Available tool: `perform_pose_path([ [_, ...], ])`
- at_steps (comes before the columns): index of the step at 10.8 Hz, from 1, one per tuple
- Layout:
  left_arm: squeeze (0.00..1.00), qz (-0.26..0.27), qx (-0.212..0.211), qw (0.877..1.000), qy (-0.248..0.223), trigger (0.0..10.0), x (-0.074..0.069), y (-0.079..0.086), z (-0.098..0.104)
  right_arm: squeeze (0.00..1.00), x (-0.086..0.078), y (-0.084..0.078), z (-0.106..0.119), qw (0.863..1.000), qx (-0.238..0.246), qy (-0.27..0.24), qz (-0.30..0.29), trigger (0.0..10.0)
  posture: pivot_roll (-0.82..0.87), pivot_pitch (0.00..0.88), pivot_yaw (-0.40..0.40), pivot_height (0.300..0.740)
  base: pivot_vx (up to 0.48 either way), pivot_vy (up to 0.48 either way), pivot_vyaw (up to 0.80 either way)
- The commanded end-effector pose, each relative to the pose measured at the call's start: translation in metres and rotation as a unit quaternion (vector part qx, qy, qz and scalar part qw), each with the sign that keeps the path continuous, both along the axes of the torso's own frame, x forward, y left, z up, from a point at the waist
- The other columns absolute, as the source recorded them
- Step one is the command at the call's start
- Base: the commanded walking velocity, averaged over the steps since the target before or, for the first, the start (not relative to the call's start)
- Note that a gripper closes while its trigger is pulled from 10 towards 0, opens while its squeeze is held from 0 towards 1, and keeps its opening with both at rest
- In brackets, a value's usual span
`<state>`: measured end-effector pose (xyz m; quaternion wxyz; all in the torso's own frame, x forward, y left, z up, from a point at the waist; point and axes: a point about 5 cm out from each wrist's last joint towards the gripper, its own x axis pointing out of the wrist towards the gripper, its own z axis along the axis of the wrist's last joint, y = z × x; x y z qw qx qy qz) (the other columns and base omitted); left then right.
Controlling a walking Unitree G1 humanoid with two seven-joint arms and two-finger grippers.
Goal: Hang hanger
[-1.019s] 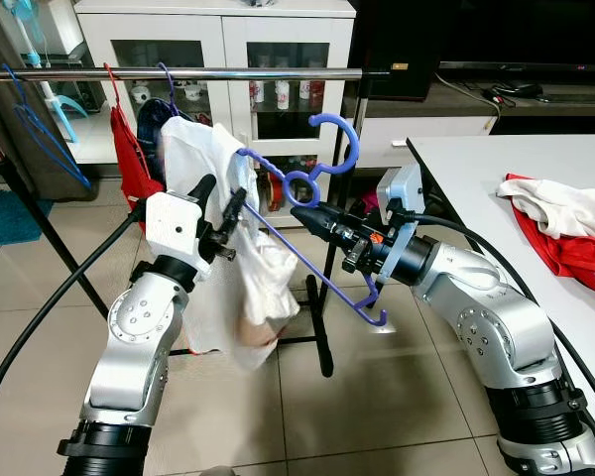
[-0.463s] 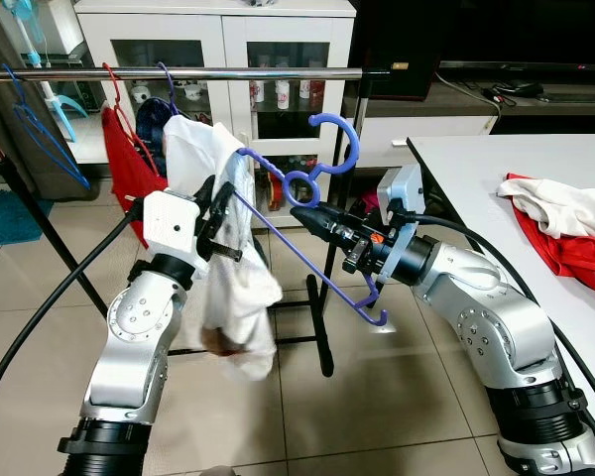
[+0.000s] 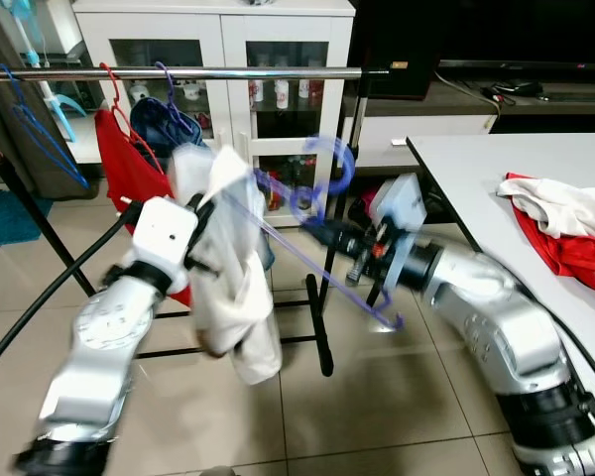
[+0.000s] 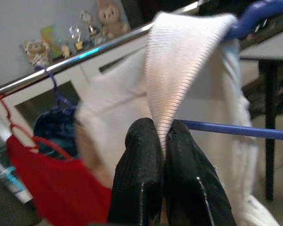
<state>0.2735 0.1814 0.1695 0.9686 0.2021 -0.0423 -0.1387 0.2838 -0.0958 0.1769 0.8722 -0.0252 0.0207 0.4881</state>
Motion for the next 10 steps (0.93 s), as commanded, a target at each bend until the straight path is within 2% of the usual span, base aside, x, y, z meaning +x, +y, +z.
perform_pose_path([
  [1,0.00,-0.005,0.030,1.000,0.002,0.0,-0.002,0.000,0.006,0.00,-0.001,0.000,0.002,1.000,-0.011,-0.015,0.003,10.0,0.01,0.000,0.005,0.740,0.000,0.000,0.00],
  [2,0.00,-0.001,0.093,0.995,0.032,0.0,-0.005,0.006,0.007,0.00,-0.004,0.000,-0.006,0.999,-0.048,-0.013,0.012,10.0,0.01,0.000,0.002,0.740,0.000,0.000,0.00],
  [5,0.00,0.018,0.155,0.985,0.069,0.0,0.000,0.009,0.011,0.00,-0.013,0.001,-0.017,0.995,-0.094,0.001,0.044,10.0,0.00,0.000,0.008,0.740,0.000,0.000,0.00],
  [8,0.00,0.014,0.180,0.979,0.099,0.0,0.006,0.003,0.011,0.00,-0.019,0.003,-0.022,0.993,-0.101,0.017,0.056,10.0,0.00,0.000,0.016,0.740,0.000,0.000,0.00],
  [10,0.00,0.013,0.182,0.979,0.091,0.0,0.006,0.001,0.015,0.00,-0.020,0.004,-0.023,0.993,-0.100,0.021,0.053,10.0,0.00,0.000,0.018,0.740,0.000,0.000,0.00],
])
